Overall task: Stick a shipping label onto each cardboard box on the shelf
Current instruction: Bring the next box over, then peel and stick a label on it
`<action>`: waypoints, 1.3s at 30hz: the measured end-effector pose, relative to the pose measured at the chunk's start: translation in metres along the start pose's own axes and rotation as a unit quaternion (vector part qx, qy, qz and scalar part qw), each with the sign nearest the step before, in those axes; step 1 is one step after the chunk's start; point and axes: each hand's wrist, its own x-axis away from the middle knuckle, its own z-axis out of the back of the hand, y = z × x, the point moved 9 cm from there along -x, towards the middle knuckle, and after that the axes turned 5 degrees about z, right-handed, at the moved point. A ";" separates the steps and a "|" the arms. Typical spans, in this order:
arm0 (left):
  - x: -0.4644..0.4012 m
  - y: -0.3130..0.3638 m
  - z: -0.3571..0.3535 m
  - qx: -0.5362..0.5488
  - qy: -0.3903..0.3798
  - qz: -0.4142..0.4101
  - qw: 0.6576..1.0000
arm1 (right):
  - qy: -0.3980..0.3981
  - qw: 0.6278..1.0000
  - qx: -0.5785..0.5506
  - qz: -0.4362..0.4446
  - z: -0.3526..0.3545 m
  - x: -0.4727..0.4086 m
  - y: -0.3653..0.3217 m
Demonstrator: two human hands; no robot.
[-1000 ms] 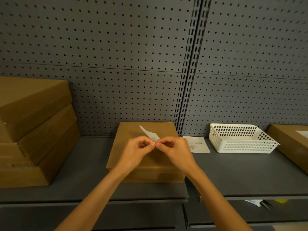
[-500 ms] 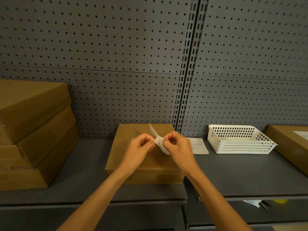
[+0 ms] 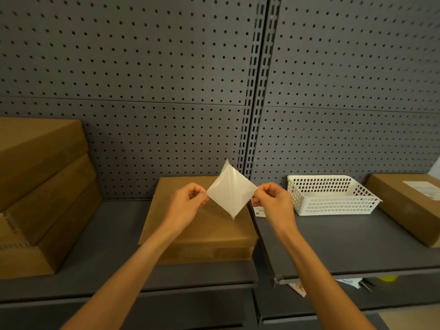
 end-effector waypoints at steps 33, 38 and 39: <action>-0.024 -0.031 0.014 -0.168 0.094 0.062 0.979 | 0.134 0.991 0.008 0.005 0.107 -0.001 0.021; -0.024 -0.031 0.012 -0.179 0.090 0.057 0.978 | 0.136 0.991 0.016 -0.006 0.117 0.005 0.032; -0.024 -0.031 0.012 -0.180 0.088 0.056 0.978 | 0.138 0.990 0.018 -0.009 0.120 0.006 0.035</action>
